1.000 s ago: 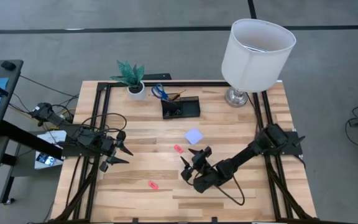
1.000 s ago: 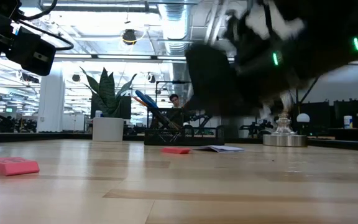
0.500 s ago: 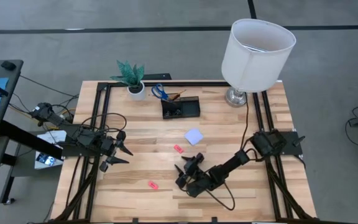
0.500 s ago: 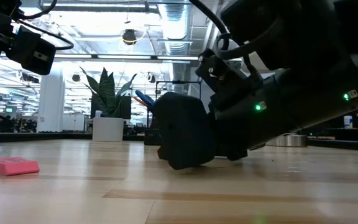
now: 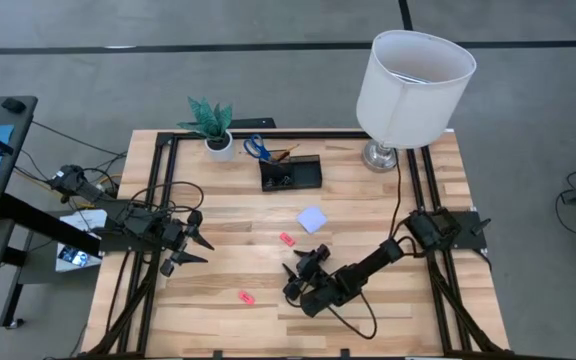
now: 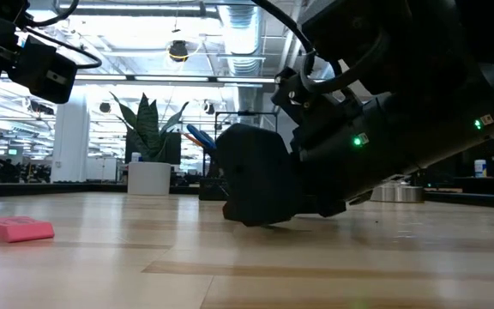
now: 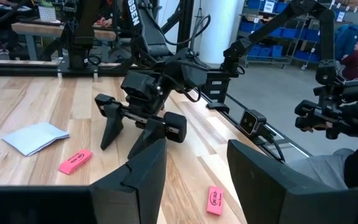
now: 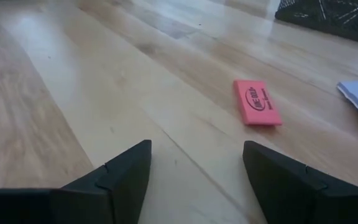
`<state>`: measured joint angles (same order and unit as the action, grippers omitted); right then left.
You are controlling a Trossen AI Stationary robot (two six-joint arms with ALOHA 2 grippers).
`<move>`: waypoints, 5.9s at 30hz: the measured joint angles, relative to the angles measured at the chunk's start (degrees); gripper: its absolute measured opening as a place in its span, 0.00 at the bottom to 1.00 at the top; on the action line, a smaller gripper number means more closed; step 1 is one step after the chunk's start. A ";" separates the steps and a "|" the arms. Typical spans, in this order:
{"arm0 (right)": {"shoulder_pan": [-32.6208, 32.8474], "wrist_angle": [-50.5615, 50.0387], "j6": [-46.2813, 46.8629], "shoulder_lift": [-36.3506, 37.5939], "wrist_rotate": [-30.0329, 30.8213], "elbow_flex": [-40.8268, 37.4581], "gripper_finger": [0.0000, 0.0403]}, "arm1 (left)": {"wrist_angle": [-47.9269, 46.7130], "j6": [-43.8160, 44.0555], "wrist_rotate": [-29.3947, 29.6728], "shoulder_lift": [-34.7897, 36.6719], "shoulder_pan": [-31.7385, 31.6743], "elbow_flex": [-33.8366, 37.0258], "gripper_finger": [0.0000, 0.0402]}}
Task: Pick and place office supplies into organizer
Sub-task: Put the top pink eraser into the black desk organizer
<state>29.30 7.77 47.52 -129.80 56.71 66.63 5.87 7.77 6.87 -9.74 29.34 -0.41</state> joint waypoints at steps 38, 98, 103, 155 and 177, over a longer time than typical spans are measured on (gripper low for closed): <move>-3.60 -5.18 0.60 0.02 1.05 -0.15 0.62 | 0.02 0.22 -0.02 0.00 0.00 -0.01 0.41; -9.95 -2.32 -6.11 0.37 -4.54 -0.09 0.62 | -0.42 0.22 -0.02 0.02 0.00 -0.01 0.41; -9.95 -2.32 -6.07 0.37 -4.54 -0.09 0.62 | -0.40 0.22 -0.03 0.01 0.00 -0.02 0.41; -9.95 -1.97 -10.68 2.27 -4.55 -0.35 0.31 | -0.37 0.58 -0.15 0.00 0.00 0.00 0.41; -9.90 -2.23 -14.74 2.19 -4.34 1.51 0.19 | -0.37 0.63 -0.39 0.01 0.01 0.00 0.41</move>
<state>19.40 5.54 32.78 -127.61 52.37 68.14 5.50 8.40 6.48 -9.73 29.35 -0.40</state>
